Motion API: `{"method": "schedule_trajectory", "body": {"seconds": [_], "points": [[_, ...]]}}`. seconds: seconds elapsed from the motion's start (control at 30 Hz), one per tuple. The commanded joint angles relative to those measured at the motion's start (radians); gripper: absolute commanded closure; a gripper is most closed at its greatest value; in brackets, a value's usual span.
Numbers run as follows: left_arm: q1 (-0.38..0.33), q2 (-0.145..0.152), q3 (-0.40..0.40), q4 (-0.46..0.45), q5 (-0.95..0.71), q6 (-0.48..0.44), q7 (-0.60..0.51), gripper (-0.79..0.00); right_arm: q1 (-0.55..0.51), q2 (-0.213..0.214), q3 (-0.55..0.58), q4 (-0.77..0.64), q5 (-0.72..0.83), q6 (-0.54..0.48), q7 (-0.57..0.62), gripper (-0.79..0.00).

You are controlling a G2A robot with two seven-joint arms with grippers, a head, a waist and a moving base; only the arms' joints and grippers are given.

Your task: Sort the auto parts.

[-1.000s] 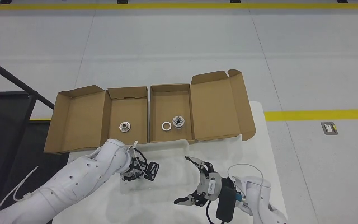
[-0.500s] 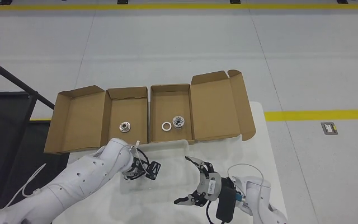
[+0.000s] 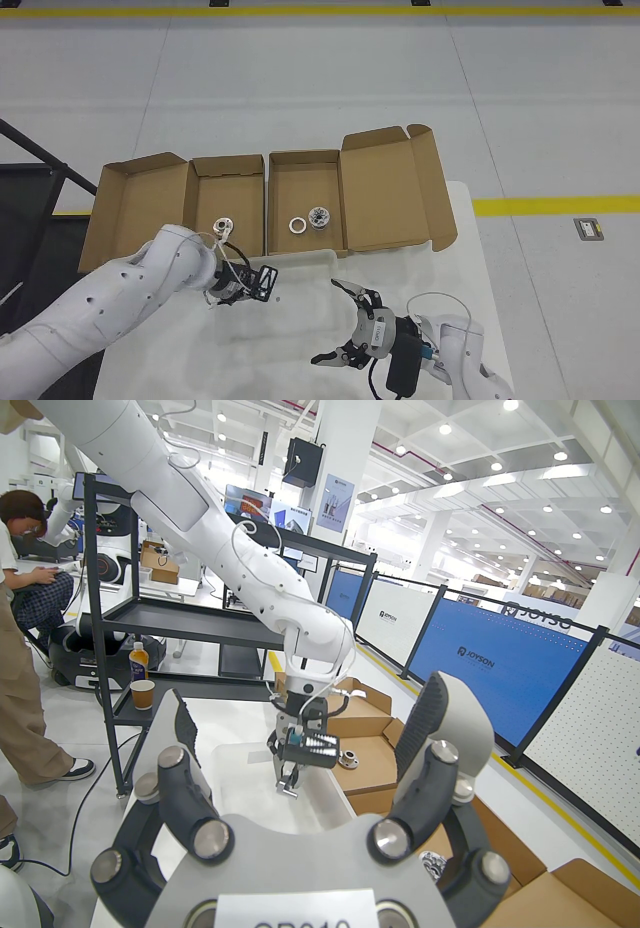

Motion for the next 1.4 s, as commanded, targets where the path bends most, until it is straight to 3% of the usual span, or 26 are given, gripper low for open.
{"method": "schedule_trajectory", "body": {"seconds": [0.0,0.17,0.3,0.53,0.97,1.07,1.2,1.37], "points": [[-0.017,0.058,-0.02,-0.028,-0.002,0.0,0.048,0.0,0.0,0.0,0.0,0.0,0.0,0.0,0.0,-0.785],[-0.009,0.174,-0.116,0.018,-0.068,0.005,0.134,0.0,0.0,0.0,0.0,0.0,0.0,0.0,0.0,-0.785],[0.043,0.214,-0.175,0.07,-0.175,0.081,0.103,0.0,0.0,0.0,0.0,0.0,0.0,0.0,0.0,-0.785],[0.141,0.204,-0.201,0.003,-0.287,0.325,-0.074,0.0,0.0,0.0,0.0,0.0,0.0,0.0,0.0,-0.785],[0.153,0.203,-0.203,0.006,-0.294,0.352,-0.082,0.0,0.0,0.0,0.0,0.0,0.0,0.0,0.0,-0.785],[0.175,0.182,-0.224,0.032,-0.393,0.443,-0.084,0.0,0.0,0.0,0.0,0.0,0.0,0.0,0.0,-0.785],[0.16,0.122,-0.236,0.112,-0.522,0.507,-0.13,0.0,0.0,0.0,0.0,0.0,0.0,0.0,0.0,-0.785],[0.122,0.023,-0.214,0.249,-0.608,0.464,-0.165,0.0,0.0,0.0,0.0,0.0,0.0,0.0,0.0,-0.785]]}}
